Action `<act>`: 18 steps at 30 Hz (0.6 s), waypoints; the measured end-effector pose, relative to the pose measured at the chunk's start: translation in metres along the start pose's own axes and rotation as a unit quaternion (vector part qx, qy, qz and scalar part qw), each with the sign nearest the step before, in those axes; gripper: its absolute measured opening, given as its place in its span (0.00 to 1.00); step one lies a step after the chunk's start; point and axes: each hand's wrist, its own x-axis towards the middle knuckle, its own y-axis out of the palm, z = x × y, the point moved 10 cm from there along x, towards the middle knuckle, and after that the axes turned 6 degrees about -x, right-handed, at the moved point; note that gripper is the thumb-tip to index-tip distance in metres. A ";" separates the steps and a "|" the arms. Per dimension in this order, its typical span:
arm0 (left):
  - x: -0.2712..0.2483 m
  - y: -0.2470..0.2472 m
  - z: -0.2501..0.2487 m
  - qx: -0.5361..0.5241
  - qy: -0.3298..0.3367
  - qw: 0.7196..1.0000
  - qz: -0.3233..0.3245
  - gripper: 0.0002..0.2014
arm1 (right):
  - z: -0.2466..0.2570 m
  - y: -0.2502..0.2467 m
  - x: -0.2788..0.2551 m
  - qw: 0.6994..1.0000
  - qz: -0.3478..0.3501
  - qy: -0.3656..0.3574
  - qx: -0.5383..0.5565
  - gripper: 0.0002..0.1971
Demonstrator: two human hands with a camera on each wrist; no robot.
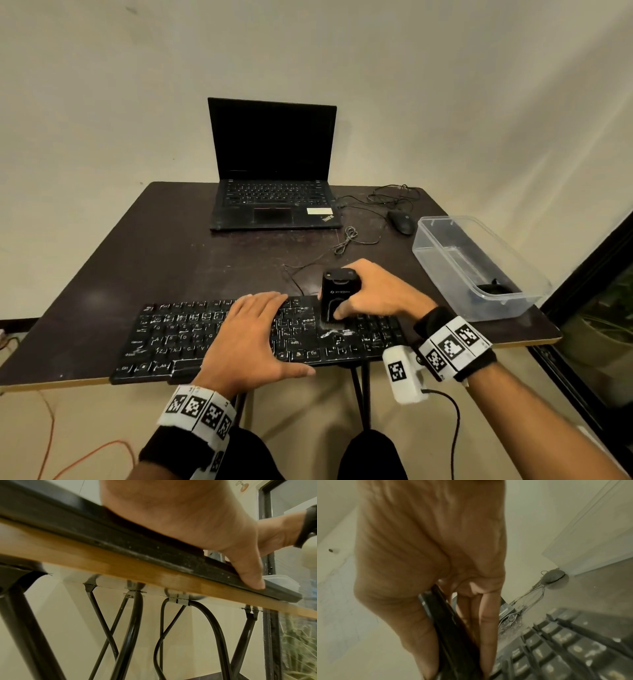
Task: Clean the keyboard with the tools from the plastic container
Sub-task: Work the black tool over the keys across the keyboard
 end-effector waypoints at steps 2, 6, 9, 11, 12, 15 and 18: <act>0.000 0.000 0.000 0.002 -0.002 1.000 0.007 0.68 | -0.004 -0.012 0.000 0.999 -0.051 0.015 -0.002 0.17; 0.000 0.000 -0.001 0.002 -0.002 1.000 0.007 0.69 | -0.002 -0.009 0.000 0.999 -0.026 0.012 -0.014 0.21; 0.000 -0.001 -0.002 0.001 -0.002 1.000 0.010 0.70 | -0.015 -0.022 0.000 0.997 -0.066 0.041 -0.021 0.21; -0.001 0.000 -0.002 0.000 -0.004 1.000 0.015 0.70 | -0.023 -0.025 -0.004 0.996 -0.071 0.052 -0.020 0.20; -0.001 0.000 -0.003 0.001 -0.005 1.000 0.015 0.70 | -0.024 -0.023 -0.007 0.997 -0.051 0.049 -0.018 0.21; 0.000 0.002 -0.002 0.002 -0.004 1.000 0.016 0.70 | -0.029 -0.025 -0.014 0.997 -0.049 0.053 -0.019 0.20; 0.000 0.002 -0.001 0.007 -0.008 1.000 0.020 0.70 | -0.031 -0.032 -0.020 0.996 -0.066 0.058 -0.026 0.20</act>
